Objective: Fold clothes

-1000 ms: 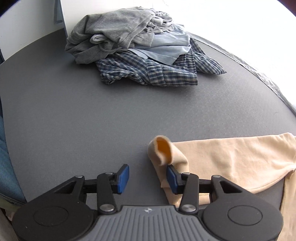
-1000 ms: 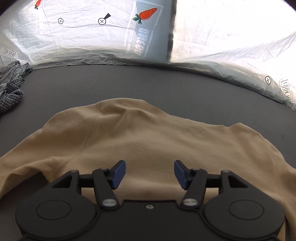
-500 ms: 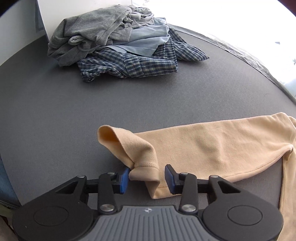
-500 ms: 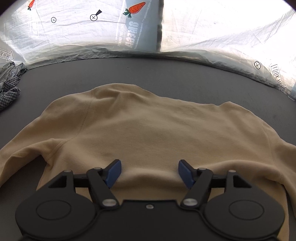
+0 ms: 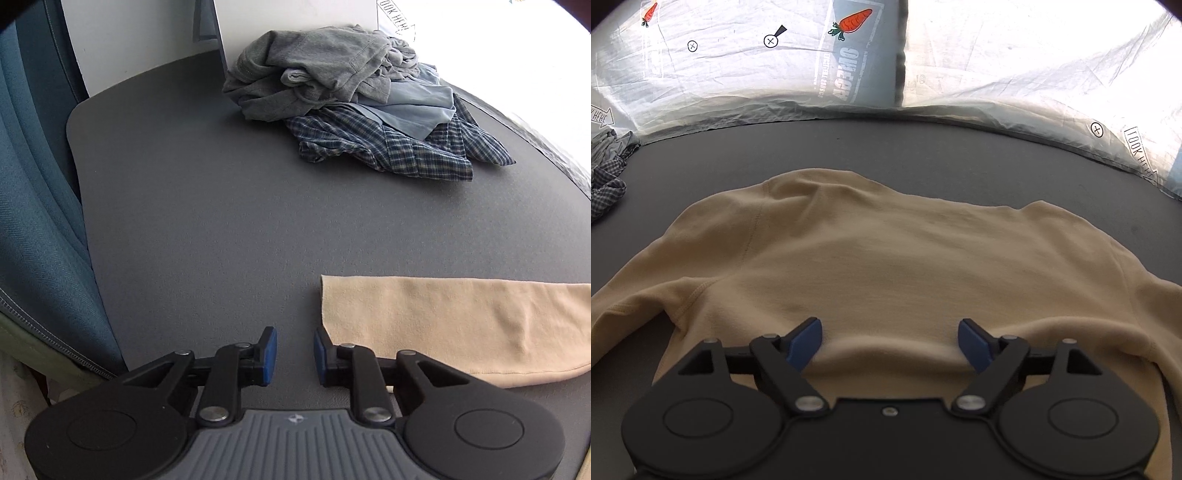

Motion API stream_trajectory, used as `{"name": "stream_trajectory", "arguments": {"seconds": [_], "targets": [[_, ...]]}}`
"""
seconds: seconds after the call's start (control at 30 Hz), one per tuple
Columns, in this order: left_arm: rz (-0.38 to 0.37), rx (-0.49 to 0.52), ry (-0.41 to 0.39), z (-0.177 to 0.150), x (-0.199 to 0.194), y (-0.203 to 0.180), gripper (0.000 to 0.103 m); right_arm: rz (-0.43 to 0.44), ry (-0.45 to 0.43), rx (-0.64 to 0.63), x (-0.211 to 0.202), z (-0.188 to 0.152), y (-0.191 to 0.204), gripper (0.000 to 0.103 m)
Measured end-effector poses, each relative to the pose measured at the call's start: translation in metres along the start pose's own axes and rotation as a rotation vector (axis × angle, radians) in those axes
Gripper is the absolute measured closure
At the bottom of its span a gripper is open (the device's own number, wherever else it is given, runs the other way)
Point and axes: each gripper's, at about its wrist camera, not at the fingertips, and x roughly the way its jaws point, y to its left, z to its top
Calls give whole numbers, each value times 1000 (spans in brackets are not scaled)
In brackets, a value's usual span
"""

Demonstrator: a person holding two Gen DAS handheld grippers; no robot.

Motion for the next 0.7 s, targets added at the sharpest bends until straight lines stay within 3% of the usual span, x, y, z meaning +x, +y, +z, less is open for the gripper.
{"name": "stream_trajectory", "arguments": {"seconds": [0.13, 0.27, 0.33, 0.43, 0.5, 0.53, 0.57, 0.63, 0.7], "targets": [[-53, 14, 31, -5, 5, -8, 54, -13, 18, -10, -2, 2, 1, 21], [-77, 73, 45, -11, 9, -21, 48, -31, 25, -27, -11, 1, 2, 24], [-85, 81, 46, -11, 12, -25, 41, -36, 29, -25, -17, -1, 1, 29], [-98, 92, 49, -11, 16, -30, 40, -42, 48, -27, -25, -5, -1, 41], [-107, 100, 50, -12, 19, -33, 43, -49, 69, -21, -31, -9, -3, 53], [-111, 104, 51, -12, 20, -35, 53, -55, 84, -14, -33, -12, -4, 56], [-112, 113, 41, -11, 19, -37, 68, -59, 96, 2, -36, -16, -6, 59], [-167, 100, 49, -7, 19, -41, 94, -61, 109, 43, -43, -24, -13, 59], [-208, 87, 50, -3, 17, -46, 94, -64, 118, 79, -50, -32, -19, 61]]}}
